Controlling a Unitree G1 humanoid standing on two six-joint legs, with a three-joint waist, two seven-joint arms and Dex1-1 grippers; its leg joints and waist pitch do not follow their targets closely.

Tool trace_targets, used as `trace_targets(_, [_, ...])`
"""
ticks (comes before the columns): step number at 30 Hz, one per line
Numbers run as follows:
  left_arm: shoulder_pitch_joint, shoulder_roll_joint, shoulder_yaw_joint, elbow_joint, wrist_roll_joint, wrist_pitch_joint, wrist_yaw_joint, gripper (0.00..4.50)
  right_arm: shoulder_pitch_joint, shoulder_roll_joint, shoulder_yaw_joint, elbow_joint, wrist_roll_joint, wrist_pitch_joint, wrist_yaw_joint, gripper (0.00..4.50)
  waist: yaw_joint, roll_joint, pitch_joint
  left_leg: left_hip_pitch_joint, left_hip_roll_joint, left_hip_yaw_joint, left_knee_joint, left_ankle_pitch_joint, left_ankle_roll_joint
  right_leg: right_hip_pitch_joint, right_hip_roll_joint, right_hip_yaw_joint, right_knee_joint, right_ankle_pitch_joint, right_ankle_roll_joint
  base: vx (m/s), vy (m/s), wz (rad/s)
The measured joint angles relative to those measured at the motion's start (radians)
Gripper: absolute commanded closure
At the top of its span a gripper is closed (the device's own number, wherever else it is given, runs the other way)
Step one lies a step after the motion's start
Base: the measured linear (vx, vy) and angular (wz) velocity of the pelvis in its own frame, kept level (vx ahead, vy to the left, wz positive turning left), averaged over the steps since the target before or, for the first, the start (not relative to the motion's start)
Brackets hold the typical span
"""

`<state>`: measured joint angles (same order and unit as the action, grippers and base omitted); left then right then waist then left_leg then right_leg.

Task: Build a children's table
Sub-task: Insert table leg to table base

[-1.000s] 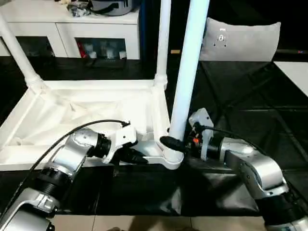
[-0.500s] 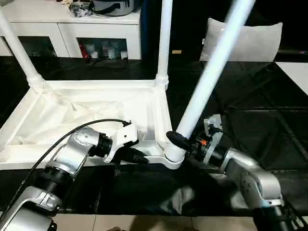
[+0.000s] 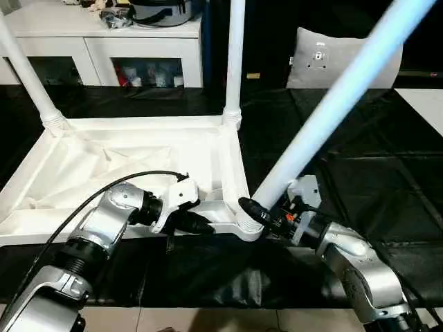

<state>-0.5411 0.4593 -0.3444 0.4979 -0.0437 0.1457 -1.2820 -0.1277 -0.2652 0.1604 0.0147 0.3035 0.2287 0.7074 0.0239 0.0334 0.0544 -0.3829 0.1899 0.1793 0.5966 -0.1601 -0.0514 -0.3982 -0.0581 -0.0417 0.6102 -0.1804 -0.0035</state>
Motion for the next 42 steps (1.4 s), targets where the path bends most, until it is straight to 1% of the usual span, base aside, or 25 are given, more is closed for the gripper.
trace_targets(3, [0.000,0.005,0.000,0.001,0.001,-0.003,-0.002,4.50,-0.044,-0.046,0.051,-0.002,-0.046,-0.012,0.028,2.60,-0.007,-0.002,-0.001,0.000,0.000,0.000,0.001,0.000,0.000,0.000,0.000,0.000,0.000,0.000,0.000,0.000,0.000,0.00])
trace_targets(5, [0.000,0.011,-0.003,0.001,0.005,-0.008,-0.004,4.50,-0.080,-0.072,0.085,0.011,-0.080,-0.011,0.061,2.60,-0.009,-0.016,-0.007,0.000,0.001,-0.001,0.001,0.000,0.000,0.000,0.000,-0.001,0.001,0.000,0.000,0.000,0.000,0.00])
trace_targets(7, [0.000,0.014,-0.005,0.002,0.013,-0.016,-0.009,4.50,-0.103,-0.077,0.102,0.025,-0.097,-0.002,0.083,2.60,-0.013,-0.024,-0.010,0.000,0.000,-0.002,0.001,0.000,0.000,0.000,0.000,-0.002,0.001,0.000,0.000,0.000,0.000,0.00])
trace_targets(13, [-0.032,0.021,-0.008,0.046,0.022,-0.044,-0.030,4.50,-0.185,-0.097,0.137,0.085,-0.116,0.002,0.151,2.60,-0.022,-0.037,-0.005,0.001,0.000,-0.002,0.000,0.000,0.000,0.000,0.000,-0.002,0.000,0.000,0.000,0.000,0.000,0.00])
trace_targets(17, [-0.064,0.018,-0.008,0.083,0.027,-0.046,-0.031,4.50,-0.209,-0.087,0.137,0.110,-0.119,0.002,0.146,2.60,-0.023,-0.045,0.006,0.002,0.000,-0.005,0.000,0.000,0.000,-0.002,0.000,-0.005,-0.003,-0.001,0.001,0.000,0.000,0.00])
trace_targets(19, [-0.078,0.017,-0.008,0.099,0.033,-0.055,-0.031,4.50,-0.214,-0.079,0.131,0.115,-0.122,0.002,0.140,2.60,-0.025,-0.044,0.017,0.006,0.001,-0.011,0.000,0.000,-0.001,-0.002,0.000,-0.015,-0.012,-0.001,0.002,-0.031,0.006,-0.03])
trace_targets(21, [-0.090,0.017,-0.008,0.116,0.037,-0.068,-0.031,4.50,-0.216,-0.066,0.126,0.119,-0.122,0.005,0.124,2.60,-0.030,-0.037,0.026,0.007,0.003,-0.023,-0.009,-0.001,-0.001,0.010,-0.003,-0.036,-0.038,-0.001,0.002,-0.056,0.024,-0.08])
trace_targets(22, [-0.093,0.018,-0.008,0.123,0.039,-0.073,-0.030,4.50,-0.216,-0.057,0.122,0.125,-0.122,0.005,0.115,2.60,-0.034,-0.029,0.034,0.011,0.003,-0.032,-0.015,-0.001,-0.001,0.022,-0.005,-0.053,-0.056,-0.002,0.001,0.000,0.000,0.00])
trace_targets(24, [-0.097,0.023,-0.008,0.132,0.039,-0.080,-0.030,4.50,-0.216,-0.044,0.120,0.131,-0.122,0.005,0.102,2.60,-0.037,-0.025,0.041,0.016,0.003,-0.034,-0.027,-0.001,-0.001,0.037,-0.008,-0.061,-0.061,-0.009,-0.006,0.000,0.000,0.00])
trace_targets(25, [-0.099,0.027,-0.008,0.135,0.039,-0.080,-0.028,4.50,-0.215,-0.035,0.116,0.136,-0.122,0.005,0.096,2.60,-0.031,-0.028,0.045,0.019,0.000,-0.025,-0.035,-0.001,-0.001,0.030,-0.013,-0.058,-0.038,-0.025,-0.020,0.000,0.000,0.00])
trace_targets(26, [-0.099,0.030,-0.008,0.135,0.040,-0.080,-0.025,4.50,-0.215,-0.028,0.115,0.140,-0.122,0.005,0.089,2.60,-0.027,-0.043,0.046,0.031,-0.003,-0.010,-0.042,-0.001,-0.001,0.024,-0.020,-0.047,-0.025,-0.033,-0.025,-0.003,-0.058,0.14])
trace_targets(27, [-0.098,0.030,-0.008,0.135,0.041,-0.079,-0.019,4.50,-0.214,-0.024,0.115,0.141,-0.122,0.005,0.083,2.60,-0.024,-0.053,0.048,0.040,-0.009,-0.007,-0.035,-0.007,-0.008,0.018,-0.021,-0.046,-0.026,-0.034,-0.021,-0.003,-0.058,0.14])
trace_targets(28, [-0.098,0.032,-0.007,0.135,0.041,-0.079,-0.013,4.50,-0.217,-0.022,0.116,0.143,-0.122,0.005,0.079,2.60,-0.014,-0.055,0.055,0.042,-0.010,-0.012,-0.008,-0.053,-0.015,0.020,-0.033,-0.066,-0.035,-0.034,-0.021,0.000,0.000,0.00])
trace_targets(29, [-0.098,0.037,-0.006,0.129,0.041,-0.072,-0.014,4.50,-0.218,-0.013,0.115,0.145,-0.122,0.005,0.069,2.60,-0.010,-0.037,0.058,0.040,-0.010,-0.028,0.010,-0.077,-0.008,0.030,-0.041,-0.107,-0.050,-0.034,-0.020,0.026,0.046,-0.45])
trace_targets(30, [-0.090,0.041,-0.001,0.111,0.041,-0.050,-0.010,4.50,-0.215,0.001,0.110,0.146,-0.122,0.005,0.051,2.60,-0.016,-0.016,0.066,0.039,0.005,-0.050,0.007,-0.078,-0.009,0.054,-0.043,-0.153,-0.078,-0.034,-0.018,0.026,0.046,-0.45])
trace_targets(31, [-0.073,0.049,0.009,0.081,0.040,-0.016,-0.008,4.50,-0.208,0.022,0.109,0.146,-0.122,0.005,0.023,2.60,-0.016,0.009,0.070,0.029,0.021,-0.065,0.006,-0.077,-0.013,0.074,-0.046,-0.187,-0.068,-0.050,-0.015,0.070,0.132,-0.47])
trace_targets(32, [-0.056,0.053,0.017,0.034,0.040,0.021,0.010,4.50,-0.195,0.038,0.098,0.140,-0.122,0.005,0.000,2.60,-0.020,0.001,0.070,0.019,0.008,-0.065,0.007,-0.075,-0.016,0.073,-0.054,-0.158,-0.002,-0.077,-0.020,0.082,0.086,-0.07])
trace_targets(33, [-0.043,0.047,0.022,-0.002,0.039,0.042,0.030,4.50,-0.185,0.041,0.083,0.131,-0.119,0.005,-0.010,2.60,-0.006,-0.021,0.064,0.018,0.004,-0.042,0.006,-0.071,-0.023,0.086,-0.057,-0.108,0.045,-0.087,-0.030,0.082,0.086,-0.07])
trace_targets(34, [-0.004,0.048,0.047,-0.077,0.037,0.087,0.059,4.50,-0.193,0.049,0.082,0.128,-0.119,0.010,-0.028,2.60,0.003,-0.050,0.051,0.021,-0.011,-0.028,0.003,-0.067,-0.029,0.076,-0.065,-0.062,0.054,-0.103,0.023,0.088,-0.052,0.04])
trace_targets(35, [0.033,0.050,0.063,-0.135,0.037,0.130,0.085,4.50,-0.190,0.066,0.080,0.127,-0.119,0.014,-0.048,2.60,0.007,-0.047,0.048,0.019,-0.019,-0.040,0.002,-0.069,-0.030,0.067,-0.066,-0.061,0.050,-0.105,0.025,0.056,-0.041,-0.28])
trace_targets(37, [0.108,0.050,0.082,-0.277,0.016,0.249,0.141,4.50,-0.188,0.094,0.078,0.126,-0.121,0.017,-0.094,2.60,0.006,-0.025,0.041,0.007,-0.017,-0.053,0.003,-0.053,-0.030,0.066,-0.062,-0.068,0.041,-0.104,0.023,0.072,-0.007,-0.35])
trace_targets(38, [0.126,0.046,0.087,-0.323,0.010,0.293,0.162,4.50,-0.193,0.095,0.076,0.127,-0.123,0.019,-0.109,2.60,-0.001,-0.016,0.038,0.002,-0.012,-0.060,0.000,-0.021,-0.025,0.064,-0.050,-0.069,0.034,-0.099,0.017,0.111,0.046,-0.33])
trace_targets(39, [0.145,0.041,0.093,-0.370,0.006,0.330,0.186,4.50,-0.202,0.098,0.072,0.131,-0.123,0.023,-0.123,2.60,-0.011,-0.016,0.036,-0.003,-0.010,-0.062,0.002,-0.013,-0.019,0.058,-0.046,-0.067,0.035,-0.089,0.005,0.111,0.046,-0.33])
trace_targets(40, [0.182,0.035,0.108,-0.448,0.005,0.388,0.228,4.50,-0.222,0.109,0.072,0.147,-0.124,0.026,-0.133,2.60,-0.027,-0.024,0.032,-0.007,-0.011,-0.061,0.000,-0.014,-0.019,0.049,-0.039,-0.057,0.032,-0.080,-0.003,0.066,0.021,-0.07])
trace_targets(42, [0.212,0.024,0.113,-0.527,0.012,0.457,0.276,4.50,-0.238,0.117,0.072,0.158,-0.128,0.031,-0.135,2.60,-0.035,-0.026,0.030,-0.008,-0.005,-0.059,-0.004,-0.014,-0.019,0.049,-0.033,-0.056,0.022,-0.077,-0.007,0.063,-0.006,-0.05])
